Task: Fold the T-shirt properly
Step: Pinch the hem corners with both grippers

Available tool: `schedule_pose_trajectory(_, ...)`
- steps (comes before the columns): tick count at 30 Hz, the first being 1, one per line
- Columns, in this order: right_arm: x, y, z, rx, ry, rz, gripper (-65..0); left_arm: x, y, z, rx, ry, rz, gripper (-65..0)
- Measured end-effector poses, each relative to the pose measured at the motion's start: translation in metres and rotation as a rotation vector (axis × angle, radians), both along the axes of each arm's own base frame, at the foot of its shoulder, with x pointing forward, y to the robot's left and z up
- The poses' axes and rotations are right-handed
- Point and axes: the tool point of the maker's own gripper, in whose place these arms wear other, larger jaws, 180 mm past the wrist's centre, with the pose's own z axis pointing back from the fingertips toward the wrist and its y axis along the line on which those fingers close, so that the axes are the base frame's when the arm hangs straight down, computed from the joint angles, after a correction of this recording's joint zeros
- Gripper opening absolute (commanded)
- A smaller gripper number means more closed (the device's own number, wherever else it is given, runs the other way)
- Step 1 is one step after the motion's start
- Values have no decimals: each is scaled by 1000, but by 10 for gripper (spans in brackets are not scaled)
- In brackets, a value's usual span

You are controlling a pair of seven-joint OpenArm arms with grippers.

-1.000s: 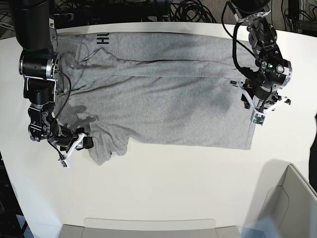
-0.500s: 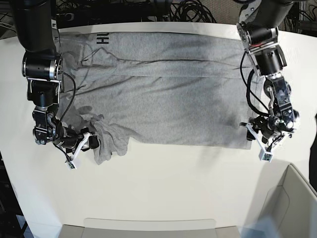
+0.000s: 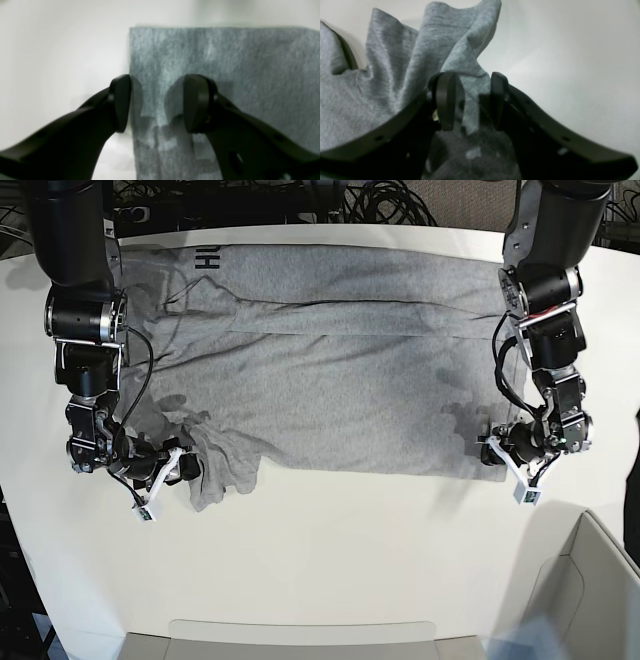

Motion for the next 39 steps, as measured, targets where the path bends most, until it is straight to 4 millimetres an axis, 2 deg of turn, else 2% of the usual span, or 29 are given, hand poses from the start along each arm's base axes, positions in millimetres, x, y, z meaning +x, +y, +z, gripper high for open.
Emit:
schedule_pose_trajectory(5,0,0,0,1,0,0,-413,17,-8,2,-70,-47,20,-311)
schedule_pose_trajectory(10,0,0,0,-1,0,0,-422,21,-15,-5,-128,-61,41,-339)
schedule_pose_trajectory(12,0,0,0,-1,0,0,-468,19,-16,-7,-131,-58,43,-406)
schedule_pose_trajectory(17,0,6,-2,-4,3,9,-650,18,-16,-9,-132,-54,44,-605)
schedule_pose_trajectory(18,0,8,-2,-3,3,12,-650,18,-17,-9,-135,-54,45,-623)
schedule_pose_trajectory(22,6,6,1,-28,12,-5,-650,17,-16,-9,-142,-54,50,-629)
schedule_pose_trajectory(26,18,-3,8,-55,-37,-56,-650,15,-8,-7,-151,-55,66,-630)
schedule_pose_trajectory(30,27,-4,16,-53,-64,-68,-650,14,-2,-6,-188,-63,116,-632)
schedule_pose_trajectory(32,35,-4,25,-49,-86,-73,-650,14,-1,-6,-191,-61,121,-650)
schedule_pose_trajectory(39,59,-4,58,-49,-161,-71,-650,20,2,1,-175,-61,119,-650)
